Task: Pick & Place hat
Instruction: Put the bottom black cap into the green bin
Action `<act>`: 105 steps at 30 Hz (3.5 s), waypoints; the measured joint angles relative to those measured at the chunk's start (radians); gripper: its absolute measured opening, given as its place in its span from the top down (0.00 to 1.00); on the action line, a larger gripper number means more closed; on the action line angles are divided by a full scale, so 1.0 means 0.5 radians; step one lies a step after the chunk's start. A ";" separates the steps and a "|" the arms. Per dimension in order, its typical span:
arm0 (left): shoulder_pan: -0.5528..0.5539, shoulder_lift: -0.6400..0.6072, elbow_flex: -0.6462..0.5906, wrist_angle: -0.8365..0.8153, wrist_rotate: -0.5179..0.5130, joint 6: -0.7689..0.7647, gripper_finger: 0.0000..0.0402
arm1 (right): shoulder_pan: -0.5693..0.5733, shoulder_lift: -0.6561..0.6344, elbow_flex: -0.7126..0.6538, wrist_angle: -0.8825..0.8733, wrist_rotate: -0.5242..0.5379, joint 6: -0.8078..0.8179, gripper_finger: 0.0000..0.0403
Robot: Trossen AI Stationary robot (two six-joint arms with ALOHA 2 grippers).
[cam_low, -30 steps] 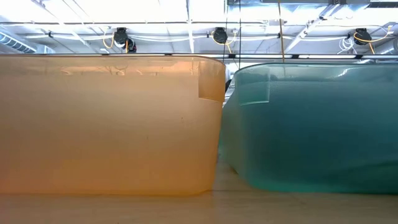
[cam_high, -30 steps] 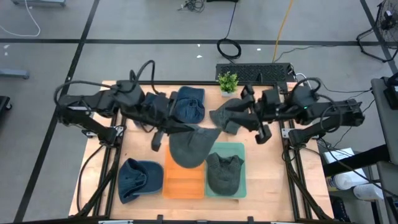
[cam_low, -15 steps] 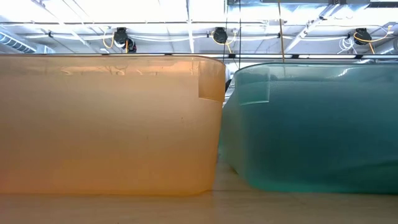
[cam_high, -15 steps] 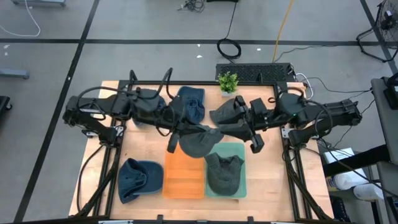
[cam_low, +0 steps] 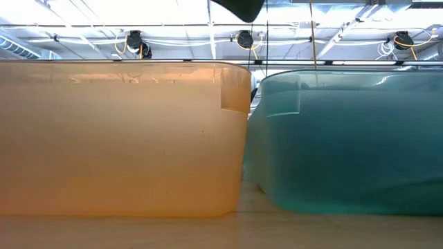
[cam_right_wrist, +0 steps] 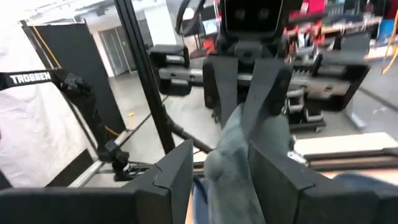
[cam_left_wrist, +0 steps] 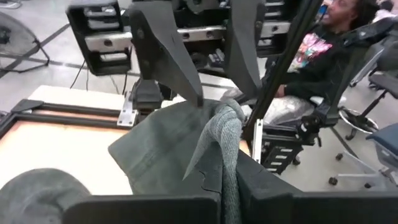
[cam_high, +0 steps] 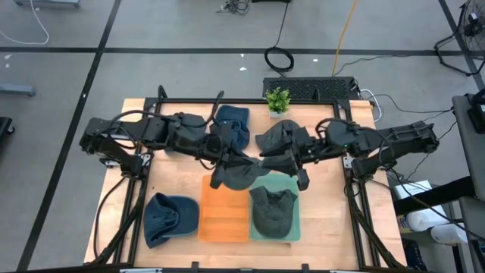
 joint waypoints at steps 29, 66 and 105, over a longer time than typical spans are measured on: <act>0.004 -0.002 0.000 -0.009 0.089 -0.023 0.89 | 0.009 0.046 -0.001 -0.008 -0.094 0.065 0.99; 0.172 -0.783 0.001 -0.159 0.101 0.333 0.13 | 0.382 0.090 0.596 -1.494 0.024 0.005 1.00; 0.198 -0.907 0.000 -0.292 0.120 0.404 0.14 | 0.677 0.208 -0.021 -0.999 0.487 0.704 1.00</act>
